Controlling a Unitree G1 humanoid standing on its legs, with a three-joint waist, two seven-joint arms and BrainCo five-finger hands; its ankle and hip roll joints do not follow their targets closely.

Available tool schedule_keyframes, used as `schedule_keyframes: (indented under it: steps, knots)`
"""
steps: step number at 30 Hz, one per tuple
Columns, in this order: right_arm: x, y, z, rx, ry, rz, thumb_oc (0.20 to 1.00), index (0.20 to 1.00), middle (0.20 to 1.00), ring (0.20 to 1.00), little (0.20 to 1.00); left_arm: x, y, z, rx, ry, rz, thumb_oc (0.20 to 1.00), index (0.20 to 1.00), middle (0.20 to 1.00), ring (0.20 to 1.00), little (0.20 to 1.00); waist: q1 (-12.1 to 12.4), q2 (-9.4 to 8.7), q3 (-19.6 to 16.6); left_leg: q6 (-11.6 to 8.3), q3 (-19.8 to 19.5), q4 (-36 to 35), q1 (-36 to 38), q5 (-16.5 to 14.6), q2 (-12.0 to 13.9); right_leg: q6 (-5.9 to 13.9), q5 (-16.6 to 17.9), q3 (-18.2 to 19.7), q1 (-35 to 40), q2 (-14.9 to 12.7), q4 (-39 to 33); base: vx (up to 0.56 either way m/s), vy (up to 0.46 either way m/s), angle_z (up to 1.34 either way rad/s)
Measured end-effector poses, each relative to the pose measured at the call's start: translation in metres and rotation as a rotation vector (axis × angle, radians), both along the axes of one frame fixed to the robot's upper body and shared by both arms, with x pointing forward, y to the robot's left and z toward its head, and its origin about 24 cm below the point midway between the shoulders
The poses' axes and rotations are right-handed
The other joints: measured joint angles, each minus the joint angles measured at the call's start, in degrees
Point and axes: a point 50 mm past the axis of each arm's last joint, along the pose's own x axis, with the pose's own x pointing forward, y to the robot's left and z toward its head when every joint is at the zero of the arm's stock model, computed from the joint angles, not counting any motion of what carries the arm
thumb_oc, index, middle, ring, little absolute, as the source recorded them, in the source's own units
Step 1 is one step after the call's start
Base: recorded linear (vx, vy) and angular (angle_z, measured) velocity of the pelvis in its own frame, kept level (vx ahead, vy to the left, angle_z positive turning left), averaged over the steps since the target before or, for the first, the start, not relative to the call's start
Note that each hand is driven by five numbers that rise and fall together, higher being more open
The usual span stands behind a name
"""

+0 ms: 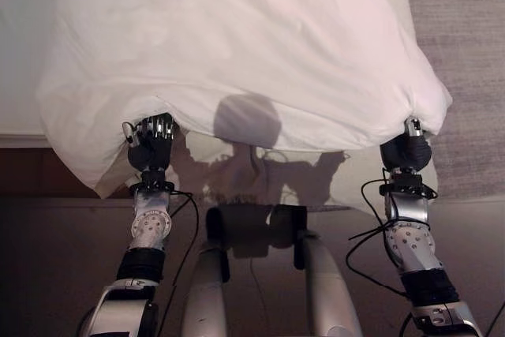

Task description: Make the bed

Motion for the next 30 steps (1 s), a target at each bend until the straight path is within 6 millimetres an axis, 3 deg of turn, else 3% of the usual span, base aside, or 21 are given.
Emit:
schedule_keyframes:
  steps: [6, 15, 26, 27, 28, 29, 30]
  knots:
    - [0.005, 0.003, 0.007, -0.029, 0.004, 0.022, 0.200, 0.200, 0.200, 0.200, 0.200, 0.000, 0.014, -0.012, 0.042, 0.202, 0.045, 1.000, 1.000, 1.000, 1.000, 1.000, -0.76, 0.00, 0.00, 0.00, 0.05, 0.23, 0.14, 0.01, -0.02, 0.23, 0.18, 0.07, 0.19, -0.02, 0.01, 0.00, 0.000, 0.00]
    - [0.008, 0.006, 0.011, -0.032, -0.002, 0.040, 0.200, 0.200, 0.200, 0.200, 0.200, 0.004, 0.012, -0.038, 0.031, 0.437, 0.042, 1.000, 1.000, 1.000, 1.000, 1.000, -0.95, 0.17, 0.08, 0.03, 0.28, -0.14, 1.69, 0.03, -0.05, 0.27, 0.25, 0.28, 1.51, -0.04, -0.33, 0.00, 0.000, 0.00]
    - [0.008, 0.006, 0.008, -0.033, 0.011, 0.045, 0.200, 0.200, 0.200, 0.200, 0.200, 0.021, 0.004, -0.022, -0.045, 0.413, 0.084, 1.000, 1.000, 1.000, 1.000, 1.000, -1.15, 0.31, 0.17, 0.04, 0.79, -0.53, 2.05, 0.03, -0.07, 0.28, 0.28, 0.74, 1.46, -0.04, -0.39, 0.00, 0.000, 0.00]
    - [0.008, 0.006, 0.006, -0.032, 0.016, 0.044, 0.200, 0.200, 0.200, 0.200, 0.200, 0.021, 0.003, -0.021, -0.063, 0.402, 0.095, 0.918, 0.918, 0.918, 0.918, 0.918, -1.23, 0.31, 0.17, 0.04, 0.80, -0.55, 2.05, 0.03, -0.06, 0.28, 0.27, 0.75, 1.44, -0.04, -0.38, 0.00, 0.000, 0.00]
    - [0.008, 0.006, 0.005, -0.032, 0.019, 0.044, 0.200, 0.200, 0.200, 0.200, 0.200, 0.022, 0.003, -0.020, -0.074, 0.394, 0.102, 0.777, 0.777, 0.777, 0.777, 0.777, -1.24, 0.30, 0.17, 0.04, 0.81, -0.55, 2.03, 0.03, -0.06, 0.28, 0.27, 0.75, 1.42, -0.04, -0.38, 0.00, 0.000, 0.00]
    - [0.008, 0.005, 0.003, -0.033, 0.028, 0.042, 0.200, 0.200, 0.200, 0.200, 0.200, 0.023, 0.001, -0.018, -0.103, 0.370, 0.120, 0.244, 0.244, 0.244, 0.244, 0.244, -1.26, 0.30, 0.17, 0.04, 0.82, -0.56, 2.00, 0.03, -0.06, 0.28, 0.27, 0.76, 1.38, -0.04, -0.37, 0.00, 0.000, 0.00]
    - [0.008, 0.006, 0.003, -0.032, 0.028, 0.043, 0.200, 0.200, 0.200, 0.200, 0.200, 0.023, 0.000, -0.018, -0.113, 0.362, 0.125, 0.200, 0.200, 0.200, 0.200, 0.200, -1.29, 0.30, 0.17, 0.04, 0.82, -0.58, 2.00, 0.02, -0.06, 0.29, 0.27, 0.77, 1.37, -0.04, -0.37, 0.00, 0.000, 0.00]
